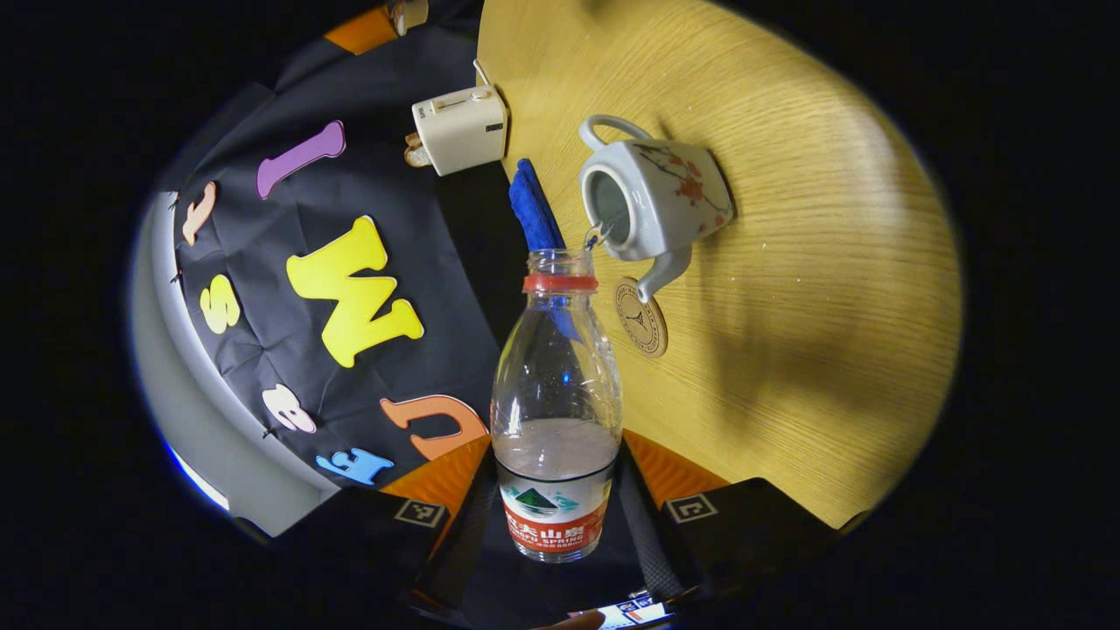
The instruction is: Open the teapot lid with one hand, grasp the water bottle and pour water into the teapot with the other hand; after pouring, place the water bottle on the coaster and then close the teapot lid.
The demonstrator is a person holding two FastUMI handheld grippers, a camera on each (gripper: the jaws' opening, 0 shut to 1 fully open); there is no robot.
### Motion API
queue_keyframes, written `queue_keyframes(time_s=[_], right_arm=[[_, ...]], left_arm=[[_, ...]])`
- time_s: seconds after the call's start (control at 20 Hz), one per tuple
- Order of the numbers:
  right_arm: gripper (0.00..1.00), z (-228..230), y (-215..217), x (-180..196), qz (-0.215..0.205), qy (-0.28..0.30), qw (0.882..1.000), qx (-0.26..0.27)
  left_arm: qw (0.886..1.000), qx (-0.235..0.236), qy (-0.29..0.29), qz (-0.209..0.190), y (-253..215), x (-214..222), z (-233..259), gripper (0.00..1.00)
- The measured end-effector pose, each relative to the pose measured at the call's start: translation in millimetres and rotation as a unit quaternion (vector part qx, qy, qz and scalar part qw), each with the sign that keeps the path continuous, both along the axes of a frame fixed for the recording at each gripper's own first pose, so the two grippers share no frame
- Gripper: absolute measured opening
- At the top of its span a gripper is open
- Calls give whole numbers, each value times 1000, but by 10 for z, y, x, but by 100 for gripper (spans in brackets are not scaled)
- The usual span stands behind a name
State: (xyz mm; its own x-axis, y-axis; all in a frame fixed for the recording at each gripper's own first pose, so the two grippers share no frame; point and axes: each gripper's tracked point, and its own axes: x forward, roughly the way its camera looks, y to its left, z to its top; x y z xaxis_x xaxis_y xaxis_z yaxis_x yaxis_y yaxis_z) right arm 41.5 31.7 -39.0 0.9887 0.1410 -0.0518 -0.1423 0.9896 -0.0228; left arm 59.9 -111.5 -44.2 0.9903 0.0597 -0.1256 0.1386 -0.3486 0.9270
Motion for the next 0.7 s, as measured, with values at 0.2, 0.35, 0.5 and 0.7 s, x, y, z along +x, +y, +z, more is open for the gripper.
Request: queue_keyframes(time_s=[0.2, 0.35, 0.5, 0.7], right_arm=[[0, -2, 4, 3, 4, 3, 1000, 2], [0, -9, -21, 11, 3, 5, 1000, -2], [0, -25, -20, 15, 5, 9, 1000, -8], [0, -27, -43, 13, 4, 11, 1000, -20]], left_arm=[[1000, 27, -7, -3, -42, -3, 55, 76], [999, 45, -13, -8, -93, 18, 123, 76], [998, 64, -16, -10, -159, 21, 156, 76], [996, 91, -20, -13, -242, -20, 160, 76]])
